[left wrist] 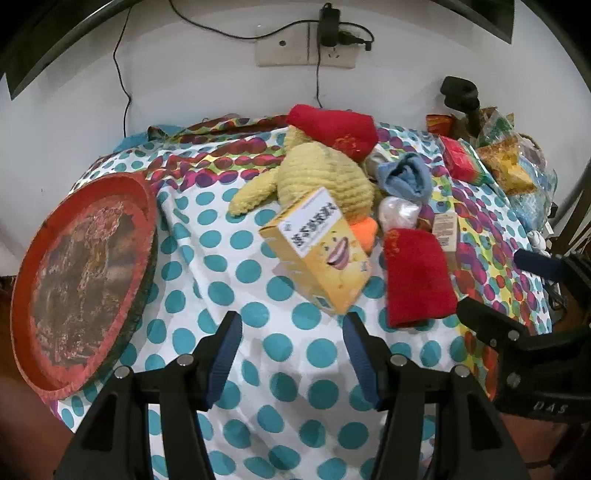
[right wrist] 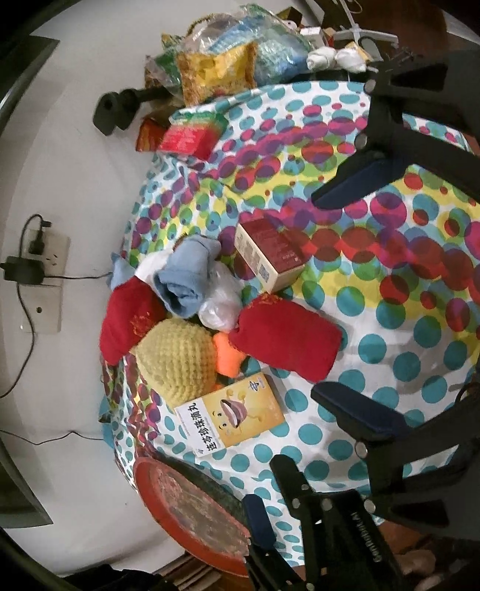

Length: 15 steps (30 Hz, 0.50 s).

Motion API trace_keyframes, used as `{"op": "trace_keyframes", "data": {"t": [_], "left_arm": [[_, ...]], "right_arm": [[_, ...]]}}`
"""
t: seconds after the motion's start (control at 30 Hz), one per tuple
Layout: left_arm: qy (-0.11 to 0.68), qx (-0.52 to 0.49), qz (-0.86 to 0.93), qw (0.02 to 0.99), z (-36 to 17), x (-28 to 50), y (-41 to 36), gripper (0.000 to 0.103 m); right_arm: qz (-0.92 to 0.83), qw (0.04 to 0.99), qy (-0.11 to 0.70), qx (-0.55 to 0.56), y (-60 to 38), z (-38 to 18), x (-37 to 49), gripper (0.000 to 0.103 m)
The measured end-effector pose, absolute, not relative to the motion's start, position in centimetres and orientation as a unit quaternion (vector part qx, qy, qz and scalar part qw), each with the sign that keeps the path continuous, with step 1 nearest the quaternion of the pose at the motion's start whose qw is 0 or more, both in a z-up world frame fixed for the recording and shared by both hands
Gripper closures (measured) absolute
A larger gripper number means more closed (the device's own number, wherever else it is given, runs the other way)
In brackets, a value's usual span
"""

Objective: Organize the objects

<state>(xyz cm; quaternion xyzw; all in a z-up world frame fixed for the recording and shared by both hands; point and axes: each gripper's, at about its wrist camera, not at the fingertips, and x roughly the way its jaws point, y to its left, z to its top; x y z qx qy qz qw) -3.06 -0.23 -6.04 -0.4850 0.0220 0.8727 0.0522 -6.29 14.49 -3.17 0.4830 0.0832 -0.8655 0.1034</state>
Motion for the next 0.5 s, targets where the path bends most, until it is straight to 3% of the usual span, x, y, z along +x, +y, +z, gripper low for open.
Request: {"op": "trace_keyframes", "data": {"t": [0.2,0.5], "left_arm": [[0.022,-0.481,0.874,0.058,-6.5,-3.6,-1.5,0.045],[0.017,-0.482,0.873,0.073,-7.5,-4.5,-1.5,0.045]], "right_arm": [[-0.858,0.117,0.066,0.496,14.2,-4.3,-7.0,0.027],[-0.847,0.142,0.042,0.511,12.6,-6.1,-8.4,0.032]]}}
